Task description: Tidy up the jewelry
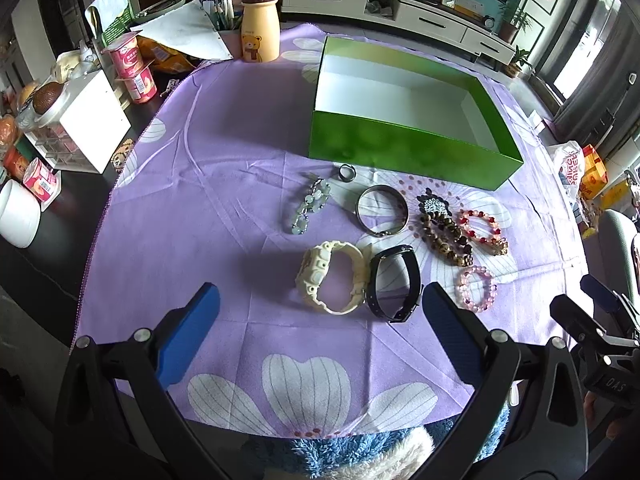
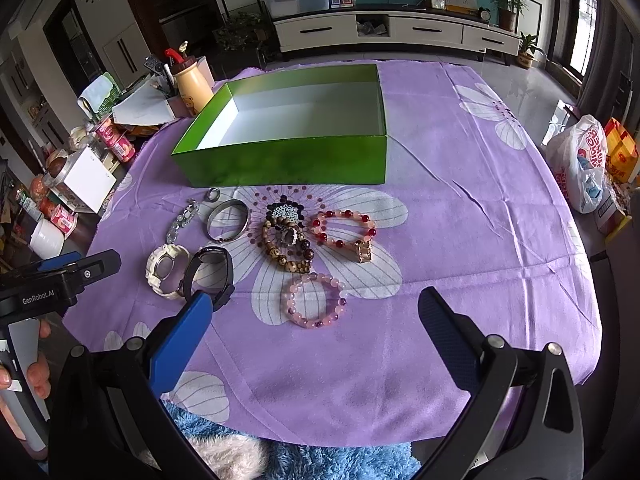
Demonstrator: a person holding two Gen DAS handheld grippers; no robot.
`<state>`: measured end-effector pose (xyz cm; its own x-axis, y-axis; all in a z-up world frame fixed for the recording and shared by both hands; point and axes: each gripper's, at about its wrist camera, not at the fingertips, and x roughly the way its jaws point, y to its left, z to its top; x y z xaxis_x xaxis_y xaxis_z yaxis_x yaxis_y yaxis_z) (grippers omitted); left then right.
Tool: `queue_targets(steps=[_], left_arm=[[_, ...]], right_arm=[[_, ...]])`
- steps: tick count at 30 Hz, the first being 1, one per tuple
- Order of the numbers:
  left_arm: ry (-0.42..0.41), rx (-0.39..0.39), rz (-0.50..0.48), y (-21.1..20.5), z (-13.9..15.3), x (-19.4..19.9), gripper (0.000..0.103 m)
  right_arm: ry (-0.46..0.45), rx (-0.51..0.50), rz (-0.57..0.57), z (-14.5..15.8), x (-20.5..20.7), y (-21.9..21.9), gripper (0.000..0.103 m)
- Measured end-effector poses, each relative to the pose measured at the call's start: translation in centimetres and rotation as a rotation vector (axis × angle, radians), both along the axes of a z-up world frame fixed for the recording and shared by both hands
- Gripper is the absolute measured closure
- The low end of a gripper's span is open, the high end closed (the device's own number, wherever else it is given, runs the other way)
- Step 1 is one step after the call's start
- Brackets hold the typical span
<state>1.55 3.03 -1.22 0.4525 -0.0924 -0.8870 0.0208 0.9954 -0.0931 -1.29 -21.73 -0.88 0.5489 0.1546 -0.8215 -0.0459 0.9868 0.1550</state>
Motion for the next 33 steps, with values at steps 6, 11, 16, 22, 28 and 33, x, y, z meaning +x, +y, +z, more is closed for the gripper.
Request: queue_targets(steps=[6,11,16,22,28,33], left_arm=[[0.001,0.004,-0.029,-0.9,-0.3,0.0,0.002],[-0.001,0.010,-0.044,-1.4,-0.4,0.0,0.002],[-0.006,0.008,-0.050,-1.4,-0.3,0.0,0.002],[-0.009,0.004,-0.050,-1.3,-0.4,0.0,0.002],[-0.011,0.009,-0.047,-1.2,-0.4,0.1,0.002],[-0.018,0.017,-0.052,-1.3,-0.2,0.1,0.002]], right_arm=[[0.006,-0.003,-0.002,-0.3,0.0,-0.1,0.001],[0.006,0.001,-0.006,-0.4,0.0,-0.3,0.001],[0.007,0.000,-0.004,-0.4,0.0,-0.4,0.001],[0.008,-0.001,-0.005,-0.5,0.1,-0.4,0.001],[0.008,-0.003,-0.005,-0.5,0.2,-0.3,0.001],[0.009,-0.001,-0.005,-0.5,0.3,-0.3,0.001]])
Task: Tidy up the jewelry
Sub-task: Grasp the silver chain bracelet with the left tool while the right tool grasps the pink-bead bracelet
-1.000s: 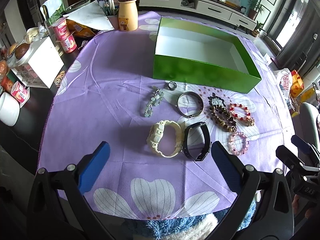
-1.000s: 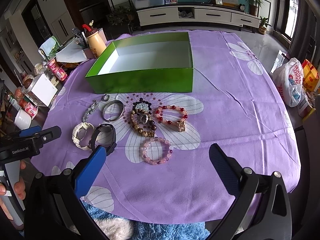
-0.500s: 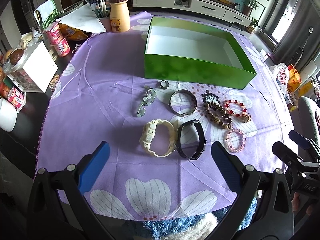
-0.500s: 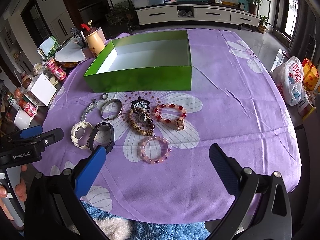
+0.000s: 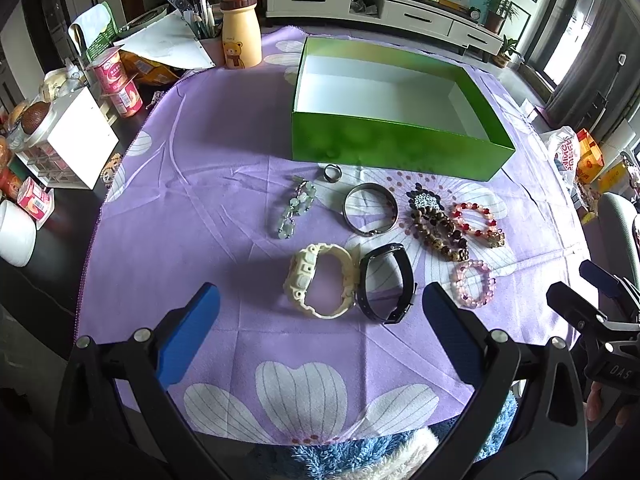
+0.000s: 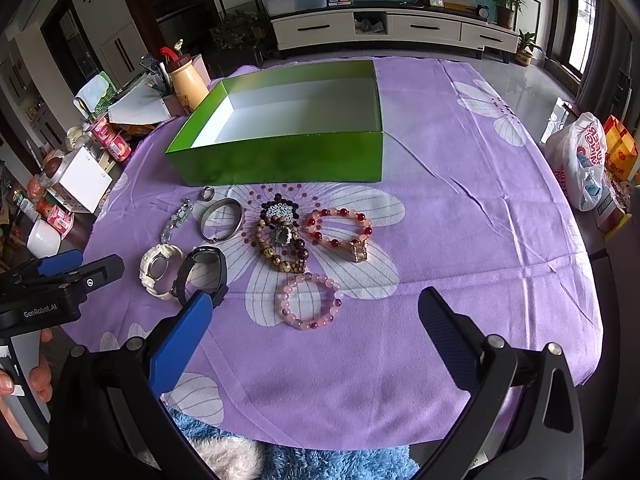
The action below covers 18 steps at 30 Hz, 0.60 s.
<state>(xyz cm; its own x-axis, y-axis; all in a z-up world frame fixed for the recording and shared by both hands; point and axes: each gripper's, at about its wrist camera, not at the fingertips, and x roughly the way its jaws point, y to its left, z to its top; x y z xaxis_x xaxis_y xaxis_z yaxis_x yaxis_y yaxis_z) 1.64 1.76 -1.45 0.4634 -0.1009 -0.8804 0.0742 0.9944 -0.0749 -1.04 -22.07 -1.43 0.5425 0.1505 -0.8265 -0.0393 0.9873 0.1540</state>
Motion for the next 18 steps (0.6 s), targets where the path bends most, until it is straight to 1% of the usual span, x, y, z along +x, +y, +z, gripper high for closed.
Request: queue_targets(steps=[5,8,11,15,16,18], left_arm=[[-0.008,-0.001,-0.007,0.1,0.1,0.1,0.002],[-0.016,-0.018,-0.010,0.6,0.1,0.1,0.002],[-0.032,-0.069,-0.004,2.1,-0.1,0.3,0.002],[-0.019,-0.157,0.074,5.7,-1.4,1.3,0.002],[-0.016,-0.168,0.091,6.3,-1.7,1.5,0.002],[-0.008,-0.184,0.123,7.4,-2.6,2.0,0.002]], right_arm=[[0.002,0.001,-0.002,-0.1,0.1,-0.1,0.001],[0.005,0.006,-0.001,-0.4,0.2,-0.2,0.001],[-0.004,0.041,0.026,-1.1,0.1,-0.3,0.001],[-0.010,0.089,0.066,-2.5,0.0,0.0,0.001],[-0.010,0.097,0.072,-2.9,0.0,0.1,0.003],[-0.001,0.114,0.083,-3.9,0.1,0.2,0.015]])
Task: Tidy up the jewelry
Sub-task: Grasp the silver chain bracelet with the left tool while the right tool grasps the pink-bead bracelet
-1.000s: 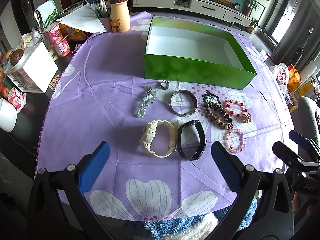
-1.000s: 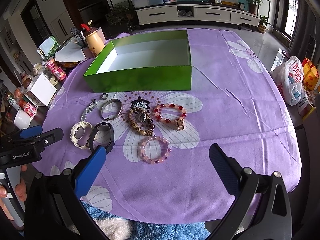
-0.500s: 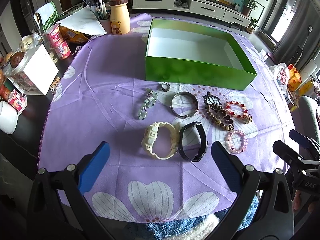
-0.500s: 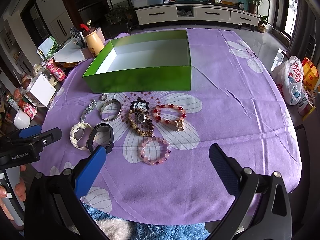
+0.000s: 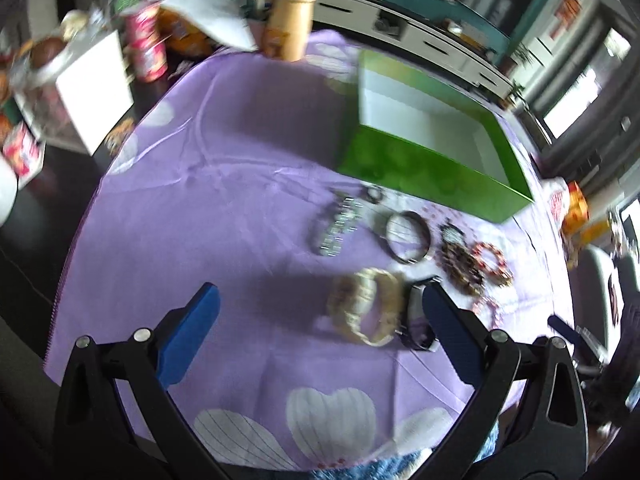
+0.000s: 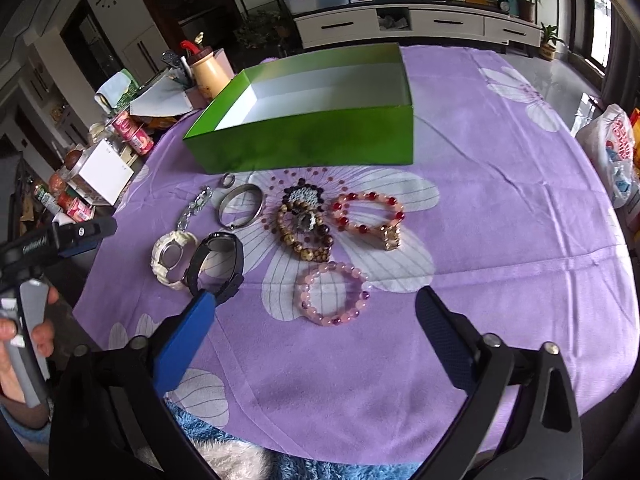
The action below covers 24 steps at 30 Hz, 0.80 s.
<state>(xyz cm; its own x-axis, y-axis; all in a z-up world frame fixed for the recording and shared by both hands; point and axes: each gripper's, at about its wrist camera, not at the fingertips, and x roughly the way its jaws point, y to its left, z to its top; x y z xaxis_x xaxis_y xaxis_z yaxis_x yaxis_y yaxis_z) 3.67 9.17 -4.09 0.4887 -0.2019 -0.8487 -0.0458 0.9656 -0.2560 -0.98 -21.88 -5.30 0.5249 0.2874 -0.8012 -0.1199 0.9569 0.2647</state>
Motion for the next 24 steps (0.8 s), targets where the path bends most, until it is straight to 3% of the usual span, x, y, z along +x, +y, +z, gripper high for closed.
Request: queue_targets(steps=[6,10,13,18,22,24], left_arm=[[0.019,-0.015,0.007,1.1,-2.8,1.7,0.006],[0.016,-0.029,-0.029,1.0,-3.8,3.7,0.017],[0.028,-0.039,-0.039,1.2,-4.5,5.5,0.018],[0.015,0.018,-0.117,-0.5,-4.8,7.4,0.021],[0.027,0.075,-0.185,-2.4,-5.6,8.6,0.033],[0.031,0.106,-0.202,-3.0,-6.0,9.1,0.041]], right_arm=[[0.011,0.013,0.008,-2.1,0.4,0.0,0.041],[0.027,0.001,0.024,-3.1,1.2,0.2,0.053],[0.027,-0.049,0.010,-3.7,2.0,0.3,0.060],[0.052,-0.146,-0.007,-5.1,3.0,0.5,0.072],[0.014,-0.218,0.006,-5.3,3.1,1.0,0.079],[-0.002,-0.248,0.007,-5.3,3.2,1.2,0.089]])
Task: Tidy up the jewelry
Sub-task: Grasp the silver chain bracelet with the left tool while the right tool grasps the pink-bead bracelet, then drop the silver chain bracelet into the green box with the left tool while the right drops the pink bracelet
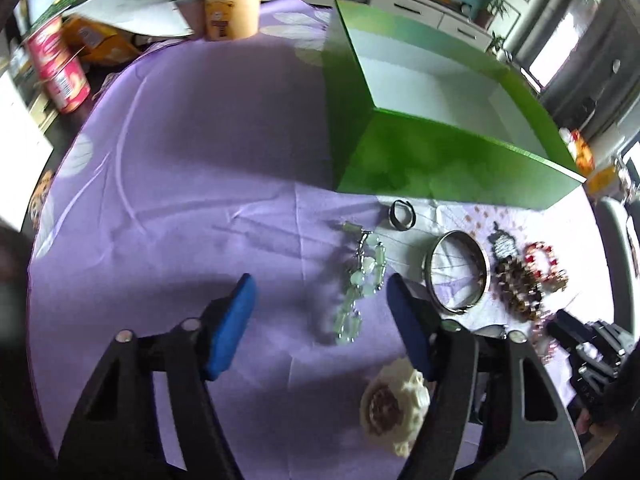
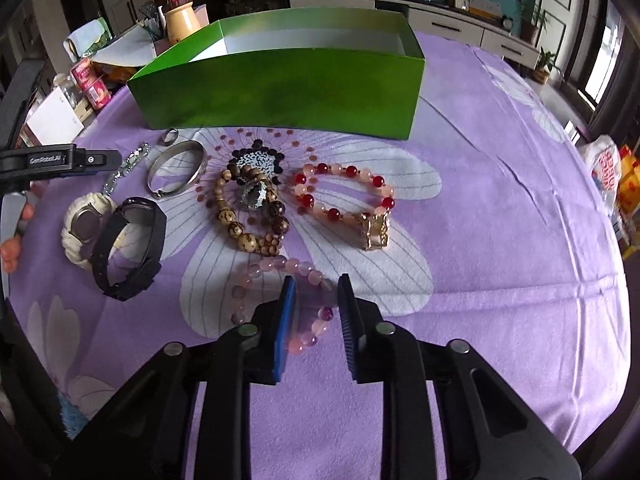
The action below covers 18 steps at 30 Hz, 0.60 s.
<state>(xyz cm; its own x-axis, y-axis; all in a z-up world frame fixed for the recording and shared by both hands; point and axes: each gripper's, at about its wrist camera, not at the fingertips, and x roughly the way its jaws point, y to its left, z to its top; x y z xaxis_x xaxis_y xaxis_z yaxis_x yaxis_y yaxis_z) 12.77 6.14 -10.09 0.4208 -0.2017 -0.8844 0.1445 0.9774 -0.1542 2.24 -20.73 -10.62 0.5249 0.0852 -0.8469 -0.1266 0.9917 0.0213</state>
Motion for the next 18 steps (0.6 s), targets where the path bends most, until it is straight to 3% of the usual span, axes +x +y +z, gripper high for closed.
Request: queue_targets(steps=[2,5,9,18], left_arm=[[-0.018,0.043,-0.022,-0.8,-0.2,0.1,0.050],[-0.025,0.037,-0.058,-1.5,0.0,0.1,0.061],[-0.043,0.039,-0.114,-2.8,0.2,-0.5,0.088],[-0.080,0.020,-0.121,-3.1,1.1,-1.7,0.096]], right_arm=[[-0.009,-0.001,0.004,-0.1,0.1,-0.2,0.093],[-0.025,-0.007,0.009,-0.1,0.2,-0.1,0.095],[-0.037,0.005,0.020,-0.1,0.3,0.1,0.096],[-0.109,0.032,0.053,2.6,-0.3,0.5,0.096]])
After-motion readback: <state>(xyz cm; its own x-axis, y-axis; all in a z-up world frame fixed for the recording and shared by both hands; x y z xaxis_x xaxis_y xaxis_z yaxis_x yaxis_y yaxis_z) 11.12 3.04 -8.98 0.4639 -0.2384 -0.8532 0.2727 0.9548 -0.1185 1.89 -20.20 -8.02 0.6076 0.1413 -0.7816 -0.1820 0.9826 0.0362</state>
